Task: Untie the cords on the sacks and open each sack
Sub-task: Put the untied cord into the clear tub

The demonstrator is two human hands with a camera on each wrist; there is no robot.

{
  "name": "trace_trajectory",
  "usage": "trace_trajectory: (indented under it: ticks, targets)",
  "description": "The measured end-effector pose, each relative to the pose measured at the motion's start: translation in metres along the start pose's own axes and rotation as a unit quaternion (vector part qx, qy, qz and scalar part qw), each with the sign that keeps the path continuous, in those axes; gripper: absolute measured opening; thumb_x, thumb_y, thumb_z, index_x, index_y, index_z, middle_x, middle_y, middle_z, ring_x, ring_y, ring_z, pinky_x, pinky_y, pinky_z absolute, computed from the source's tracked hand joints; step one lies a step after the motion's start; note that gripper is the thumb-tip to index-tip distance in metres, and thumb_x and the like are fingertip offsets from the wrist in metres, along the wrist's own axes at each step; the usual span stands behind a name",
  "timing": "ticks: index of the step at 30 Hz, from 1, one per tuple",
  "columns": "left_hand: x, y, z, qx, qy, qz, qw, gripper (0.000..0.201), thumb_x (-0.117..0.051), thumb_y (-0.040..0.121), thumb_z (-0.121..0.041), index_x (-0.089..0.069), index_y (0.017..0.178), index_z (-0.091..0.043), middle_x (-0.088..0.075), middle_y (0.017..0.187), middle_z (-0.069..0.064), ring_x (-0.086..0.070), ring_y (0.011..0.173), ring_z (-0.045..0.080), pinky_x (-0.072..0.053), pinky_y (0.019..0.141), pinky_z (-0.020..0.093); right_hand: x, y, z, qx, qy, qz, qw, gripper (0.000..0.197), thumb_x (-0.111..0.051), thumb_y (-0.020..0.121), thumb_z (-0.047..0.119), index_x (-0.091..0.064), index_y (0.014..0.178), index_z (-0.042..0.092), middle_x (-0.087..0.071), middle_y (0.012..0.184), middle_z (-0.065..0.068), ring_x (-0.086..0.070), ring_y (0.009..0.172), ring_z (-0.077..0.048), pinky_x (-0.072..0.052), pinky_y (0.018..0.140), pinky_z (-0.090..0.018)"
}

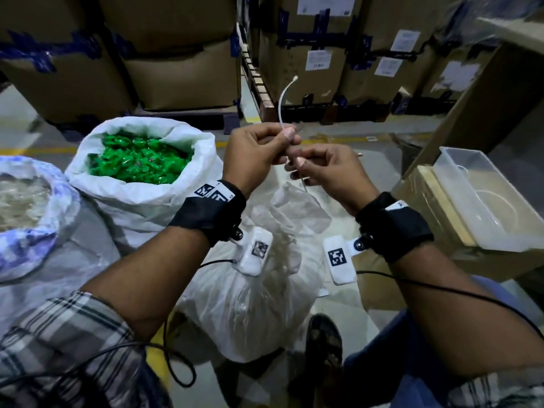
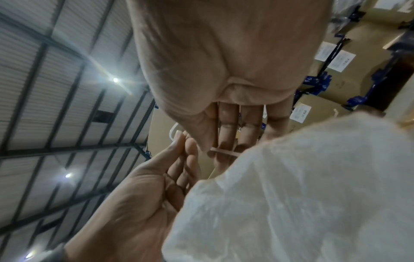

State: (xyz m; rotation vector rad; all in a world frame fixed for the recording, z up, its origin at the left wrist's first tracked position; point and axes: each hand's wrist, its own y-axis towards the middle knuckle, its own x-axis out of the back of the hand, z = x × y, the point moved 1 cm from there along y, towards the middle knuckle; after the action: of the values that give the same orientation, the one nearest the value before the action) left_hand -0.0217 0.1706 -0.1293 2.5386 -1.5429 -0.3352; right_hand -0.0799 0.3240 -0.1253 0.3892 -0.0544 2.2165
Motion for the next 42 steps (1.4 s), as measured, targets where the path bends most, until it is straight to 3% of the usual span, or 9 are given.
trace_trajectory:
  ticks: [8, 12, 19, 24, 27, 29, 34, 40, 42]
  targets:
    - [-0.034, 0.018, -0.009, 0.043, -0.033, 0.024, 0.998, 0.025, -0.058, 0.102, -0.013, -0.067, 0.118, 0.004, -0.074, 0.108, 0.018, -0.066, 0.075, 0.011, -0.055, 0.068, 0.021, 0.041, -0.001, 0.002, -0.040, 0.091, -0.070, 0.993, 0.015, -0.069, 0.092, 0.015, -0.073, 0.100, 0.003, -0.063, 0.077, -0.006, -0.056, 0.065, -0.014, -0.044, 0.059, -0.025]
    - [-0.067, 0.025, -0.012, 0.069, 0.014, 0.037, 0.997, 0.016, -0.060, 0.100, -0.012, -0.071, 0.103, -0.001, -0.074, 0.095, 0.017, -0.066, 0.069, 0.014, -0.055, 0.062, 0.022, 0.078, -0.002, -0.003, -0.044, 0.042, -0.168, 0.984, 0.013, -0.074, 0.088, 0.017, -0.075, 0.092, 0.005, -0.065, 0.074, -0.008, -0.054, 0.058, -0.013, -0.045, 0.053, -0.025]
    - [-0.162, 0.023, -0.005, 0.021, 0.204, 0.139, 0.969, 0.017, -0.070, 0.086, -0.034, -0.076, 0.081, -0.019, -0.077, 0.083, 0.008, -0.072, 0.077, 0.021, -0.060, 0.079, 0.046, 0.196, -0.015, -0.027, -0.042, -0.175, -0.364, 0.914, 0.012, -0.077, 0.083, 0.028, -0.079, 0.086, 0.017, -0.069, 0.073, 0.001, -0.063, 0.070, -0.013, -0.052, 0.071, -0.031]
    - [-0.249, 0.010, 0.020, 0.020, 0.268, 0.215, 0.939, 0.019, -0.070, 0.090, -0.033, -0.078, 0.087, -0.015, -0.071, 0.071, -0.003, -0.063, 0.062, 0.012, -0.048, 0.065, 0.025, 0.280, -0.046, -0.040, -0.008, -0.023, -0.451, 0.892, 0.010, -0.069, 0.087, 0.011, -0.076, 0.092, 0.007, -0.074, 0.074, -0.004, -0.069, 0.067, -0.013, -0.055, 0.064, -0.033]
    - [-0.292, 0.001, 0.038, 0.003, 0.297, 0.246, 0.923, 0.015, -0.070, 0.090, -0.030, -0.078, 0.096, -0.019, -0.075, 0.086, -0.003, -0.069, 0.081, 0.010, -0.050, 0.074, 0.023, 0.317, -0.073, -0.049, 0.008, -0.005, -0.505, 0.863, 0.009, -0.071, 0.082, 0.016, -0.076, 0.089, 0.013, -0.077, 0.090, -0.016, -0.075, 0.088, -0.032, -0.060, 0.079, -0.051]
    - [-0.316, -0.006, 0.049, -0.011, 0.313, 0.262, 0.913, 0.022, -0.070, 0.091, -0.032, -0.075, 0.109, -0.021, -0.075, 0.101, -0.003, -0.067, 0.091, 0.009, -0.051, 0.083, 0.024, 0.331, -0.085, -0.057, 0.011, -0.017, -0.521, 0.853, 0.010, -0.071, 0.082, 0.016, -0.077, 0.089, 0.013, -0.077, 0.088, -0.014, -0.075, 0.088, -0.030, -0.060, 0.082, -0.054]
    - [-0.353, -0.020, 0.072, -0.054, 0.361, 0.295, 0.883, 0.039, -0.068, 0.092, -0.036, -0.064, 0.131, -0.031, -0.065, 0.130, 0.002, -0.065, 0.110, 0.021, -0.051, 0.097, 0.035, 0.345, -0.098, -0.060, 0.050, -0.107, -0.569, 0.814, 0.013, -0.071, 0.085, 0.018, -0.079, 0.095, 0.014, -0.076, 0.080, 0.006, -0.074, 0.076, -0.005, -0.063, 0.074, -0.033]
    - [-0.364, -0.030, 0.091, -0.081, 0.414, 0.309, 0.852, 0.033, -0.062, 0.093, -0.049, -0.065, 0.124, -0.039, -0.062, 0.127, 0.001, -0.058, 0.114, 0.023, -0.049, 0.097, 0.039, 0.359, -0.108, -0.056, 0.160, -0.153, -0.619, 0.753, 0.015, -0.069, 0.089, 0.023, -0.078, 0.097, 0.014, -0.076, 0.086, 0.006, -0.071, 0.078, -0.001, -0.057, 0.073, -0.018]
    - [-0.366, -0.031, 0.094, -0.086, 0.411, 0.304, 0.855, 0.032, -0.061, 0.093, -0.050, -0.065, 0.123, -0.040, -0.062, 0.125, 0.000, -0.057, 0.112, 0.021, -0.048, 0.094, 0.036, 0.363, -0.109, -0.062, 0.142, -0.173, -0.613, 0.758, 0.013, -0.069, 0.088, 0.024, -0.078, 0.095, 0.017, -0.074, 0.082, 0.010, -0.069, 0.073, 0.004, -0.056, 0.069, -0.015]
